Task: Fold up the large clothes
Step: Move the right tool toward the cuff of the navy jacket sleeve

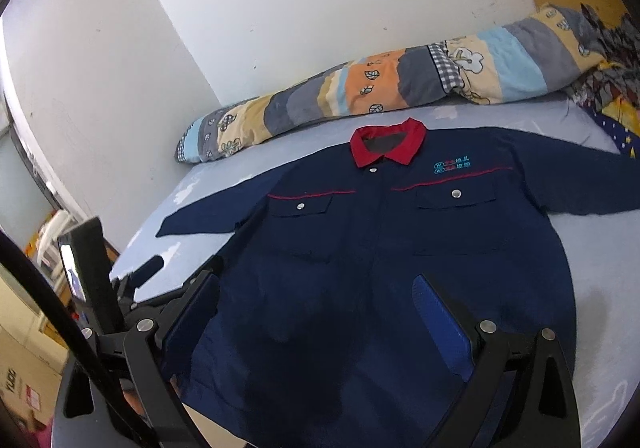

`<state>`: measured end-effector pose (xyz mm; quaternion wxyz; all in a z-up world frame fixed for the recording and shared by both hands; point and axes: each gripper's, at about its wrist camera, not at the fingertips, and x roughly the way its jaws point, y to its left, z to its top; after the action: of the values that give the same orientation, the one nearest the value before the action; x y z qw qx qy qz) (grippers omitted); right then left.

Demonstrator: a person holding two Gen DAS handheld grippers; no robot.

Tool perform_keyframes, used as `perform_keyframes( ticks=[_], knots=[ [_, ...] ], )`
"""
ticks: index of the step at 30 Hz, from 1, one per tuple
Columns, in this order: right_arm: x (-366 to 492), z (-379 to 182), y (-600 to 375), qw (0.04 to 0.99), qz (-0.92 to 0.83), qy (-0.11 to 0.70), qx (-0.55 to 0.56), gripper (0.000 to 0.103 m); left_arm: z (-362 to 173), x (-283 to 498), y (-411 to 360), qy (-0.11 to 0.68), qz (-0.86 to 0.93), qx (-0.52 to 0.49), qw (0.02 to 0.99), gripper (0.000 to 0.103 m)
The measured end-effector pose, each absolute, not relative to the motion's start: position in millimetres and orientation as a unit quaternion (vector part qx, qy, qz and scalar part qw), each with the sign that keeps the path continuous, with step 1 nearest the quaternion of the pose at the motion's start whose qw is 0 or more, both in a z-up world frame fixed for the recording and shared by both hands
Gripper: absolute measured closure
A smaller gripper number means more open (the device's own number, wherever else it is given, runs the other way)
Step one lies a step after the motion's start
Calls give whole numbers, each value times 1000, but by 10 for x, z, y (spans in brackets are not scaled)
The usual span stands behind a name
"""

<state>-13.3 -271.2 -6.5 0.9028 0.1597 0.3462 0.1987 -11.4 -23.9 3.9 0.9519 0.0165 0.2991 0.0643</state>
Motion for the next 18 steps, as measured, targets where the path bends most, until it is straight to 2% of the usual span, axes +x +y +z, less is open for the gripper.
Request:
perform_keyframes(
  ticks=[6, 14, 18],
  knots=[
    [21, -104, -2690, 901, 194, 349, 171, 4, 108, -147, -209, 316, 66, -8, 946, 0],
    [360, -151, -2487, 910, 189, 335, 153, 4, 26, -244, 134, 301, 69, -57, 949, 0],
    [653, -183, -2404, 896, 204, 334, 209, 4, -76, -281, 275, 302, 103, -30, 947, 0]
  ],
)
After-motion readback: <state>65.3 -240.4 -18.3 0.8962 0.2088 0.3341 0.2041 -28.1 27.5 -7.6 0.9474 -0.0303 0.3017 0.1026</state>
